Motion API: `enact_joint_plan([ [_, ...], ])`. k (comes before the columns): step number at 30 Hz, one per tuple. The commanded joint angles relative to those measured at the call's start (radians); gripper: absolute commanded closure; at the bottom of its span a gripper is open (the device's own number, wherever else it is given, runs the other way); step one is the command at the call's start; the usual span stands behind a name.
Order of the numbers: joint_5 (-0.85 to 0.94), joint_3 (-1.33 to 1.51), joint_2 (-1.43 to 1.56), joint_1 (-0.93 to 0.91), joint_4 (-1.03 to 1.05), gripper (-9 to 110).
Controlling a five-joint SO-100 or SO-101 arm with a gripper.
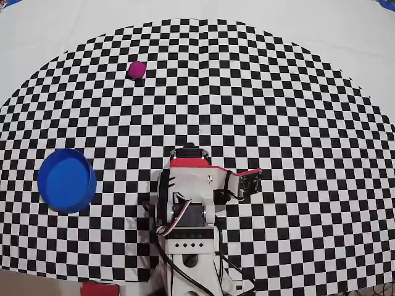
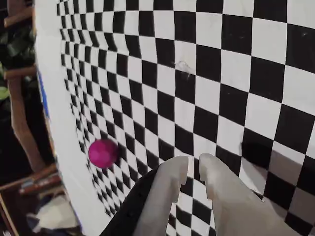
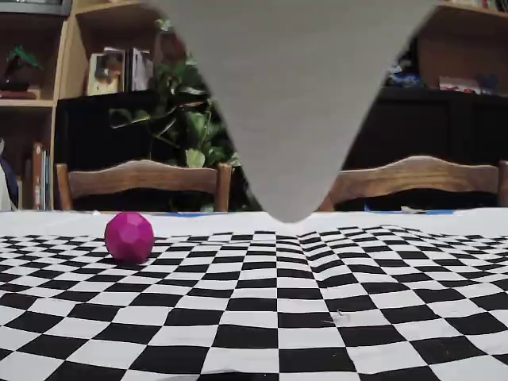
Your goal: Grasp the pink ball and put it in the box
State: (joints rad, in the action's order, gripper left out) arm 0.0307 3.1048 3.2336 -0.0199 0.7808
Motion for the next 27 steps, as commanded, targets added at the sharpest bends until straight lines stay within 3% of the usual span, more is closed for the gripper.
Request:
enact_joint_plan([
  [1, 0.003, 0.008, -0.005, -0.011, -0.046, 101],
  [27, 0.003, 0.008, -0.038, -0.018, -0.568, 101],
])
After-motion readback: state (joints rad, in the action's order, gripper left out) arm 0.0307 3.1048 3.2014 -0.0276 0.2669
